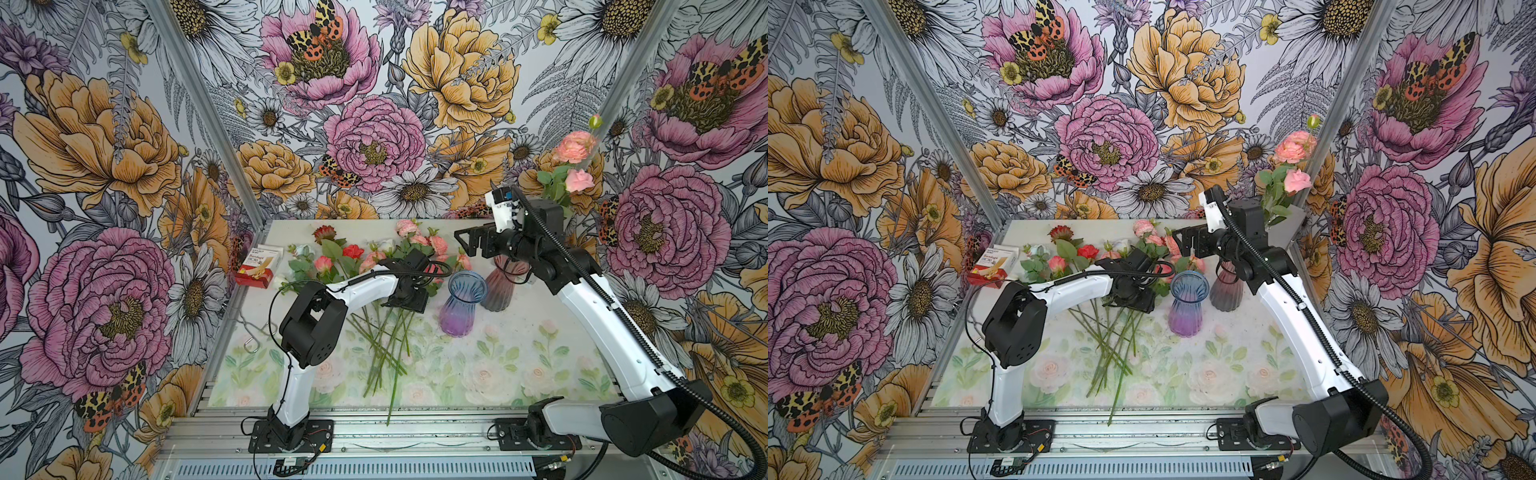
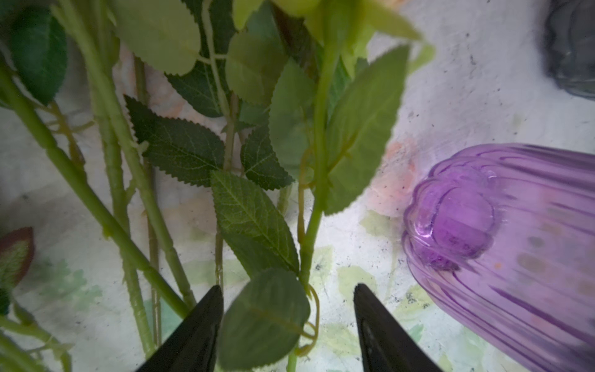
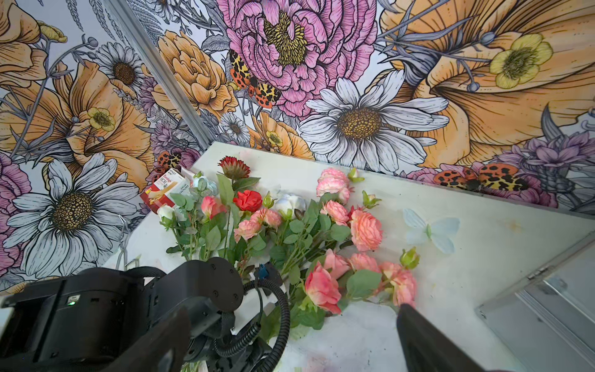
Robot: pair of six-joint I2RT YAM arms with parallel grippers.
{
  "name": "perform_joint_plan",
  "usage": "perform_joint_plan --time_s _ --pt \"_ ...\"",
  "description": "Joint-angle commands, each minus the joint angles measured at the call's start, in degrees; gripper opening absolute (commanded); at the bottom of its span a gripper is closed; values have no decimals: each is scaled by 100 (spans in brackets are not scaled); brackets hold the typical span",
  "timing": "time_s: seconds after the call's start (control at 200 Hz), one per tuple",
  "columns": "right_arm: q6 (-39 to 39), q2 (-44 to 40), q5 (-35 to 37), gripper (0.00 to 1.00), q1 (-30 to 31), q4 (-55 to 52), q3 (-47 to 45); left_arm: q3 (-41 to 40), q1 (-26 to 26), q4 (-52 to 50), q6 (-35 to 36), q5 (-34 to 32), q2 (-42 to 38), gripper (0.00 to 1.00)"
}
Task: Place the pink flowers into the vase
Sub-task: Pick up the flower at the center of the board.
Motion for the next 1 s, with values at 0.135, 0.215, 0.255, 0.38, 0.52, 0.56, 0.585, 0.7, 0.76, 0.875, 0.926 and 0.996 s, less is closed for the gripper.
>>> perform_joint_plan --time_s 0.135,0.215,0.255,0.38,0.52,0.56,0.585,0.7,0.76,0.875,0.926,0.996 --pt "-47 -97 122 99 -37 -33 207 193 -41 6 -39 -261 168 56" --pt "-44 -65 112 99 -37 -27 203 228 -65 14 -29 -326 172 51" --pt "-31 -49 100 99 -39 -27 203 245 -70 15 -25 -335 173 50" --pt "-19 -35 95 99 -35 -27 212 301 -91 20 -5 -266 239 46" --pt "-35 -69 130 99 -46 -27 208 345 -105 14 3 -216 344 41" --pt "-38 -71 140 99 -41 -27 195 367 -101 14 7 -207 364 38" --pt "-39 -77 140 99 -55 -27 188 376 -108 14 6 -198 372 37" --pt "-22 -71 117 99 -51 -20 176 420 -106 14 8 -231 412 32" --pt "-18 -67 112 99 -54 -21 176 446 -101 14 6 -246 414 27" --pt "-15 -75 113 99 -54 -19 138 518 -97 11 14 -265 386 14" --pt "-17 -78 116 99 -55 -19 114 533 -79 5 11 -257 329 9" --pt "-6 -97 121 99 -50 -19 80 549 -36 6 29 -261 192 7"
